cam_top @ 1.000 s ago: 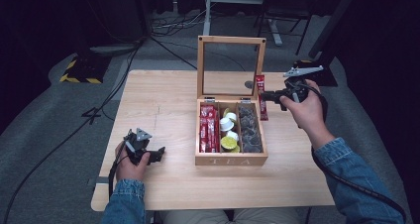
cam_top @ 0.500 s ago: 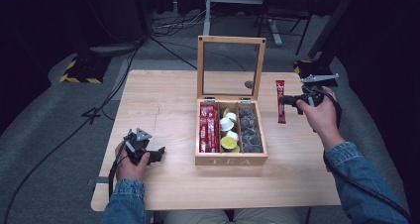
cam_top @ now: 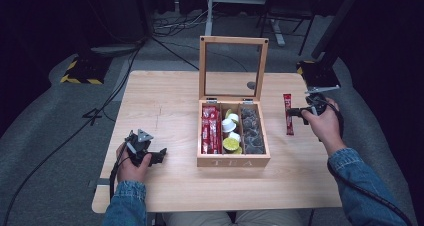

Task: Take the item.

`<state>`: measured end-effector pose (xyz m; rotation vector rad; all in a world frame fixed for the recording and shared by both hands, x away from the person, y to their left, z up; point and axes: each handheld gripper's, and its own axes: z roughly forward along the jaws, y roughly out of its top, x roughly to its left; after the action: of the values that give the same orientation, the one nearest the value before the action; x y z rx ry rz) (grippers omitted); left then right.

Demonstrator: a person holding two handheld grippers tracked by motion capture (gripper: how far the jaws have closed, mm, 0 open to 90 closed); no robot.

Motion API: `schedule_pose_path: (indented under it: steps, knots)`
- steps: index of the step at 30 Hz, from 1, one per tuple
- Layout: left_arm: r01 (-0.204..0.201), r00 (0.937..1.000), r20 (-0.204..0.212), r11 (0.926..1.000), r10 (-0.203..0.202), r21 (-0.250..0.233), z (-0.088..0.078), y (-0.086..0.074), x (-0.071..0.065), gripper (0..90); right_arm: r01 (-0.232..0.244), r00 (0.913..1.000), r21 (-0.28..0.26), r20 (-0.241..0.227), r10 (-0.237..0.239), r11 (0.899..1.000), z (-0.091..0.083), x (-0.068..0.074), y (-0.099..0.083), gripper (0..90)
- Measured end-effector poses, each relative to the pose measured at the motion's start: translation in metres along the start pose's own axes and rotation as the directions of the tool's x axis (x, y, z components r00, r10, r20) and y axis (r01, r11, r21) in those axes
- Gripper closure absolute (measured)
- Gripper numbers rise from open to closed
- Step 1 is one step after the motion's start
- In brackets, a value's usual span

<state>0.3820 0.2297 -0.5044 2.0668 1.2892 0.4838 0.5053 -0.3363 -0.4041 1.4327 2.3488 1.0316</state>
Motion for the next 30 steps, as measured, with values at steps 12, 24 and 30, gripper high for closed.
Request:
schedule_pose_path:
  steps: [12, 24, 30]
  knots:
    - [-0.001, 1.0000, 0.000, 1.0000, 0.001, 0.000, 0.000, 0.000, 0.000, 12.8, -0.075, 0.9970, 0.082, -0.008, 0.076, 0.994, 0.019, -0.010, -0.015, 85.2]
    - [0.000, 1.0000, 0.000, 1.0000, 0.000, -0.001, 0.000, 0.000, 0.000, 12.8, -0.145, 0.9890, 0.107, -0.012, 0.147, 0.984, 0.032, -0.015, -0.027, 85.2]
    - [0.000, 1.0000, -0.001, 1.0000, 0.000, -0.001, 0.000, 0.000, 0.000, 12.8, -0.162, 0.9868, 0.096, 0.005, 0.162, 0.982, 0.037, -0.017, -0.034, 79.1]
